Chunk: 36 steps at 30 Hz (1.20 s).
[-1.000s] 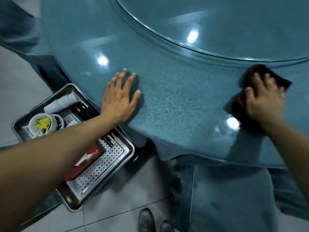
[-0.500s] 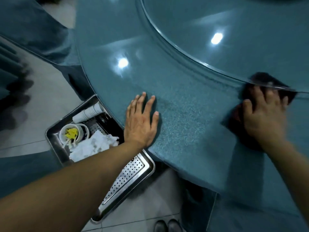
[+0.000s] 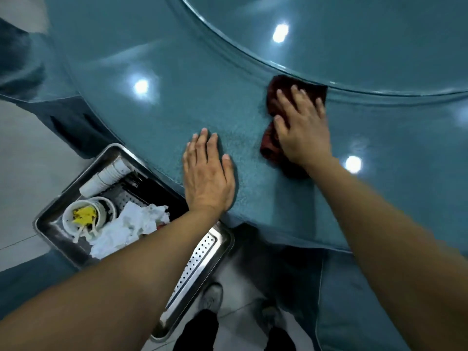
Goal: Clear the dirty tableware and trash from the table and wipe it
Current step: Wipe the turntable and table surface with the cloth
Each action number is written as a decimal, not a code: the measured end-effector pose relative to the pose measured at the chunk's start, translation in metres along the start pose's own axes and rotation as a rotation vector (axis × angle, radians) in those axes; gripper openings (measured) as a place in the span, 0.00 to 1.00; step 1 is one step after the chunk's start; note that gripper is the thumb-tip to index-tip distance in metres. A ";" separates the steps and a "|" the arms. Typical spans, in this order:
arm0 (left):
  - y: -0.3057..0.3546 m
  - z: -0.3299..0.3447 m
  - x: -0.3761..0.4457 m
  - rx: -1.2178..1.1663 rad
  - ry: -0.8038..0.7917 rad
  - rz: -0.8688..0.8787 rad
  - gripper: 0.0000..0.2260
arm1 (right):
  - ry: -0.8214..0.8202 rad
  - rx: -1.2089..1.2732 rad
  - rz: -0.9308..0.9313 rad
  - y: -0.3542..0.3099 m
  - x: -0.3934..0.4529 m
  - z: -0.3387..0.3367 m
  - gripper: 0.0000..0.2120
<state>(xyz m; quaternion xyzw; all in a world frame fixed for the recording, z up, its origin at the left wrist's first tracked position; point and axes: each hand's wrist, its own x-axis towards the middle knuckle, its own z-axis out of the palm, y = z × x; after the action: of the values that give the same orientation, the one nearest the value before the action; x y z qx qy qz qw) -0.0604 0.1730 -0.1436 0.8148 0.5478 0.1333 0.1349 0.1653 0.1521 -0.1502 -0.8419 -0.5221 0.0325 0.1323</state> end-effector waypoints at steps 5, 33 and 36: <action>-0.003 0.000 -0.001 0.004 0.001 0.034 0.25 | 0.037 -0.063 0.428 0.125 -0.097 -0.048 0.30; -0.012 -0.002 0.002 -0.083 -0.075 0.089 0.25 | 0.068 -0.042 0.283 0.066 -0.243 -0.042 0.27; -0.013 -0.005 -0.007 -0.069 -0.091 0.124 0.25 | 0.055 -0.049 0.569 0.152 -0.260 -0.070 0.31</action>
<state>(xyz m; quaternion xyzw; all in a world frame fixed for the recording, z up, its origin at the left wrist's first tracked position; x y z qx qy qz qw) -0.0757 0.1717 -0.1440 0.8472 0.4849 0.1228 0.1789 0.1936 -0.1560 -0.1436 -0.9581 -0.2618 0.0330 0.1116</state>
